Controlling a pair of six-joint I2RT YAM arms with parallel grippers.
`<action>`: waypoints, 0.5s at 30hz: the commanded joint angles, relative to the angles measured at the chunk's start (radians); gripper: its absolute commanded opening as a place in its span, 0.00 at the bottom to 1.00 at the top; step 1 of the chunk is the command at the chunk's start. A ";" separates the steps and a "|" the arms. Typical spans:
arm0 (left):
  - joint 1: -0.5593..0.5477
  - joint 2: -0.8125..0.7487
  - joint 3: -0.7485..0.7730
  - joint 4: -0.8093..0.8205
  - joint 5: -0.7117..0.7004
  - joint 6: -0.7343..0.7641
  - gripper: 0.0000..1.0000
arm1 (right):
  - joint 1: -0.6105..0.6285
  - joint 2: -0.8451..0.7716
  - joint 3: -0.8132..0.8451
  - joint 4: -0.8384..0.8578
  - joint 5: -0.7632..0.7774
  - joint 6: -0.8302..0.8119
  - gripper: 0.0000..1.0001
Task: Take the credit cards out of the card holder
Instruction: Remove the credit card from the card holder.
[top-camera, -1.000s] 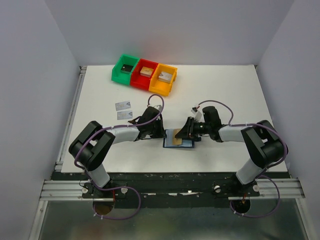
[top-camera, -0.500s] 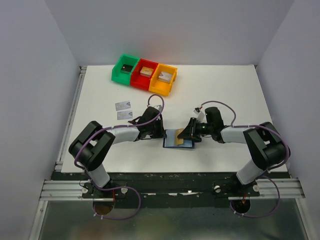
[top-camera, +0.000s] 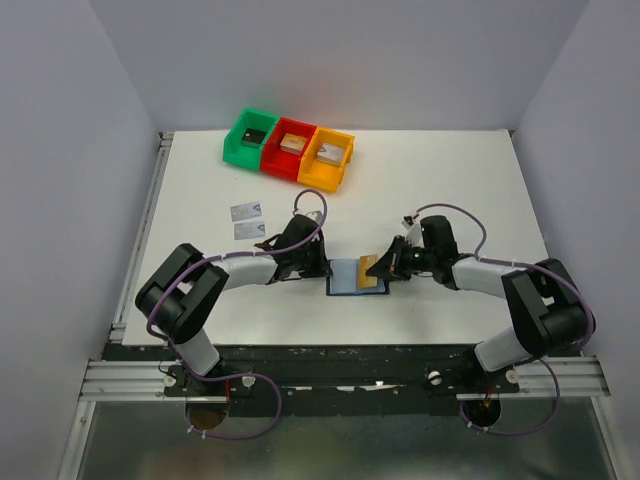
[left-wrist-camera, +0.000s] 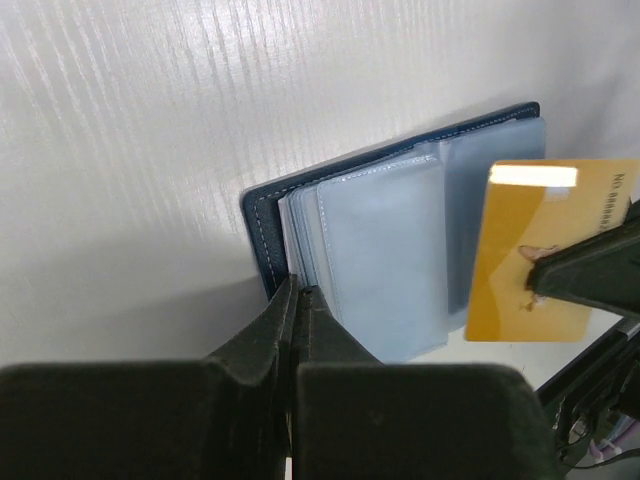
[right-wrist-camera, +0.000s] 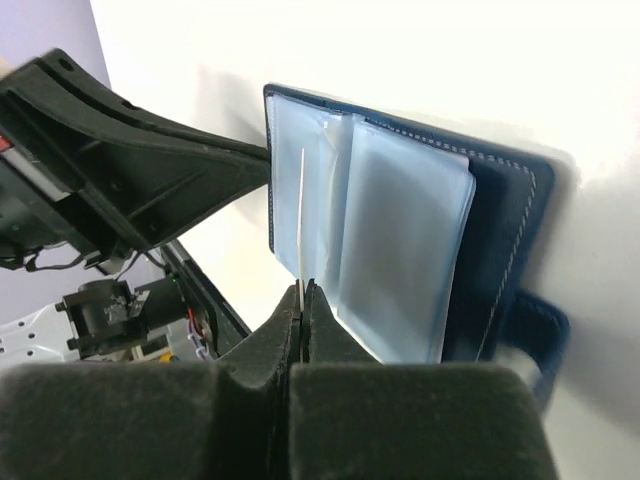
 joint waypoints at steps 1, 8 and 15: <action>0.001 -0.043 -0.045 -0.049 -0.035 0.026 0.00 | -0.017 -0.136 0.006 -0.161 0.114 -0.048 0.00; -0.002 -0.165 -0.056 -0.068 -0.027 0.051 0.30 | -0.017 -0.305 0.061 -0.335 0.132 -0.137 0.00; -0.002 -0.358 -0.048 -0.076 0.006 0.050 0.99 | -0.017 -0.434 0.043 -0.206 0.044 -0.162 0.00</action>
